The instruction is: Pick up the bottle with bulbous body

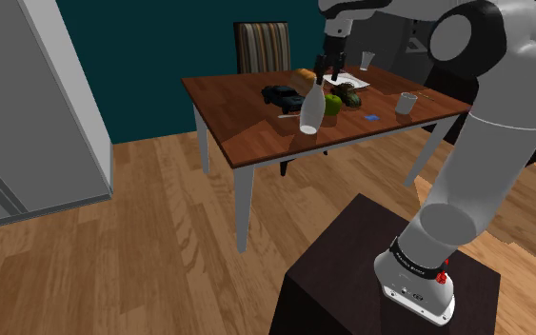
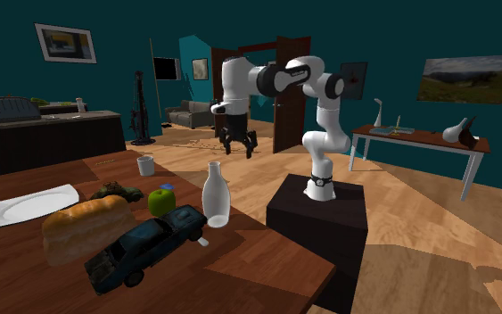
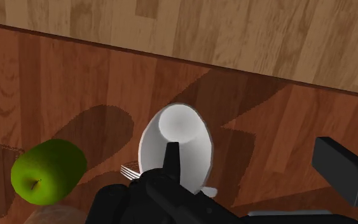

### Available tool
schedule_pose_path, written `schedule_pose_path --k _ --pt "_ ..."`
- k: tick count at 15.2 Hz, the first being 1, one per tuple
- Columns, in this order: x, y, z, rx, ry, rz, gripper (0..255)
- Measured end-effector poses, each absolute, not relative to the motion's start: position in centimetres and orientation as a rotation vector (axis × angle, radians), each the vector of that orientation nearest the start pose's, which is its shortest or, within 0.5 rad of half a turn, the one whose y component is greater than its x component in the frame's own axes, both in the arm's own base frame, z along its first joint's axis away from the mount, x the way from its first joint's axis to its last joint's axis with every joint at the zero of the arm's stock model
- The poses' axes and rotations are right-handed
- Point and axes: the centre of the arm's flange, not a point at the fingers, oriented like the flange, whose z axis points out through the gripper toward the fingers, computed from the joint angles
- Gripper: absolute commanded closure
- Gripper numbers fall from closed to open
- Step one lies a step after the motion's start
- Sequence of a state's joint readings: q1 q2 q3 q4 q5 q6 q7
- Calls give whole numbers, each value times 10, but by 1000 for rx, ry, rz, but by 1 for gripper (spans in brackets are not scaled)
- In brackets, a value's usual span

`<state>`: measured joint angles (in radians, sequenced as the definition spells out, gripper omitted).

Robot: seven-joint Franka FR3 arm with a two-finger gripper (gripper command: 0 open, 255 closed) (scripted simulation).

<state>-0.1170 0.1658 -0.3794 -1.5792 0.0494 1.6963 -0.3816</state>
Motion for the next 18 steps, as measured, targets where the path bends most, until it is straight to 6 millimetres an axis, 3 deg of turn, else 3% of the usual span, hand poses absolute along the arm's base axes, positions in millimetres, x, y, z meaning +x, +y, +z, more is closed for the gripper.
schedule_pose_path --k 7,15,16,18 --pt "609 -329 527 -3141 159 53 0" --pt "614 -335 493 -3141 154 53 0" --pt "614 -335 491 -3141 153 53 255" --pt "614 -335 490 -3142 154 51 255"
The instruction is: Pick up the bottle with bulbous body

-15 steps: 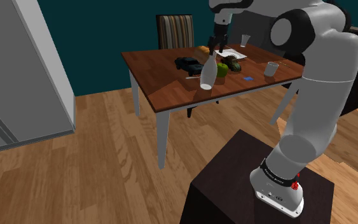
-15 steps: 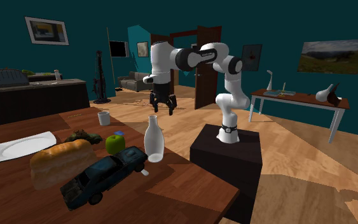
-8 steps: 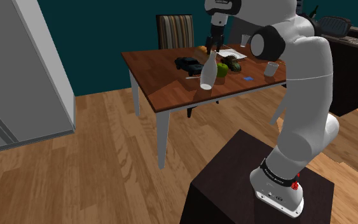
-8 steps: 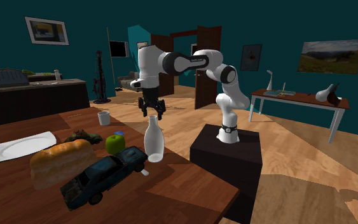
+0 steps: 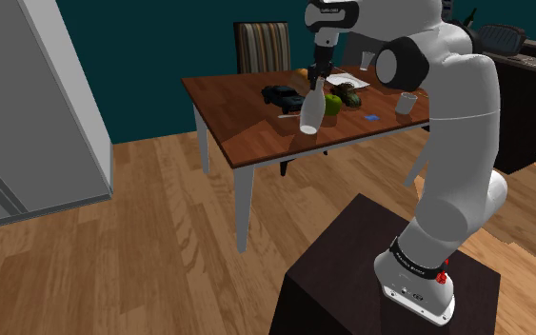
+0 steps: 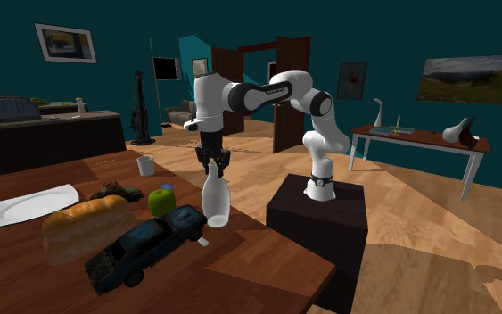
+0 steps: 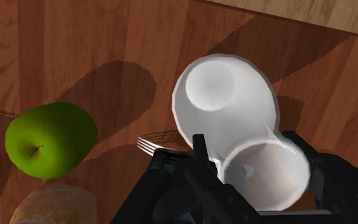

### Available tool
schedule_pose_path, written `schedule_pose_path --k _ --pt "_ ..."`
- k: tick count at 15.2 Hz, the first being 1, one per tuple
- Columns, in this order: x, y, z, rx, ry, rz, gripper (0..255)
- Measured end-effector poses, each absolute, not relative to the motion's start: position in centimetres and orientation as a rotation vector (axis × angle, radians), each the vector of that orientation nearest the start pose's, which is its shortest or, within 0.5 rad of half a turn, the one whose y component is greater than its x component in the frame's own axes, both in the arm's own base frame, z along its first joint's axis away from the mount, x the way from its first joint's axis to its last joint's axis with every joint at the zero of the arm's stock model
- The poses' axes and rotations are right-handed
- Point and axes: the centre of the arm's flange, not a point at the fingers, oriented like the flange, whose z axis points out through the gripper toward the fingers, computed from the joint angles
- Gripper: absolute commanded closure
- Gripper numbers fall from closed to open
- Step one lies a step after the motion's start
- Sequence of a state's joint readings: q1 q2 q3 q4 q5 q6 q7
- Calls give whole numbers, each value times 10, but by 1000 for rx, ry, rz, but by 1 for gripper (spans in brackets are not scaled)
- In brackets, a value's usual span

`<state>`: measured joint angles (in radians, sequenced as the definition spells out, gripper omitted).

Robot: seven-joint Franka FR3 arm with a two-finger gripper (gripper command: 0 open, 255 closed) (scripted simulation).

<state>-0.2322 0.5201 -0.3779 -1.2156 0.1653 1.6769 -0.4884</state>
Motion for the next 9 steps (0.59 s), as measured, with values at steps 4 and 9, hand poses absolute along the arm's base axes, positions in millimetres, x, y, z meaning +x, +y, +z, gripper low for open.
schedule_pose_path --k 4,9 --pt "614 -335 490 -3143 154 49 255" --pt "614 -335 492 -3142 154 51 255"
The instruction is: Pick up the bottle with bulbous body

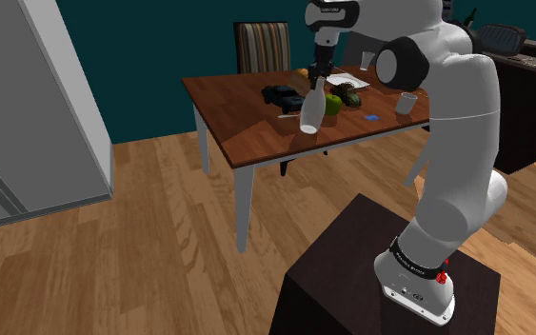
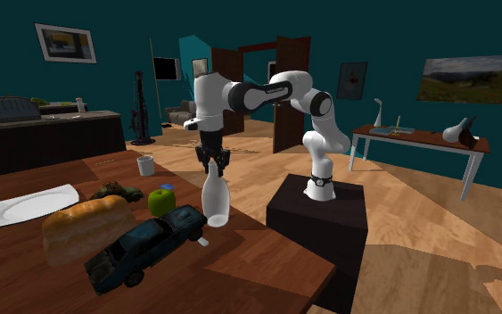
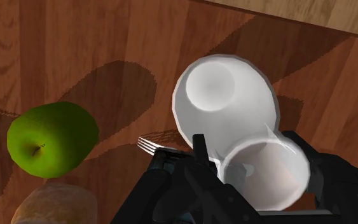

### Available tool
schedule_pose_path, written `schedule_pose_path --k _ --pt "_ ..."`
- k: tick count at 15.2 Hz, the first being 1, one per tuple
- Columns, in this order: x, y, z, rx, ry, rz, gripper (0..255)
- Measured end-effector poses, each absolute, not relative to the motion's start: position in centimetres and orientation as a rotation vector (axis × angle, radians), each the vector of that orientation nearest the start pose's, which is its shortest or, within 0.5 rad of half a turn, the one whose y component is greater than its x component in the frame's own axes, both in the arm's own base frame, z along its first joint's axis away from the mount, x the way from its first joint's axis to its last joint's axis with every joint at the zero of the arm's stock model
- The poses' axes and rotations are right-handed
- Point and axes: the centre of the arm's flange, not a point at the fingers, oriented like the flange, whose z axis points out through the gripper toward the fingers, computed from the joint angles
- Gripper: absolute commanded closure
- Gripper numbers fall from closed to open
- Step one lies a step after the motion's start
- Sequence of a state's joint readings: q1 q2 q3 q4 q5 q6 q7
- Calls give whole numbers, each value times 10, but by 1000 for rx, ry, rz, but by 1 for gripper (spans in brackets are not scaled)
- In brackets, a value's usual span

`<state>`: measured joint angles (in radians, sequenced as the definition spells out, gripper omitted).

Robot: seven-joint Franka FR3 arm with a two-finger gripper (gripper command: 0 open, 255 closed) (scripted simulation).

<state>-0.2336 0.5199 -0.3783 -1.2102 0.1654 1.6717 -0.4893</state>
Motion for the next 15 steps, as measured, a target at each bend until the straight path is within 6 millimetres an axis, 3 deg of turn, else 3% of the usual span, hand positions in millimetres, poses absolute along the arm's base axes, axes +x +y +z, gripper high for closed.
schedule_pose_path --k 15 --pt "614 -335 565 -3142 154 52 255"
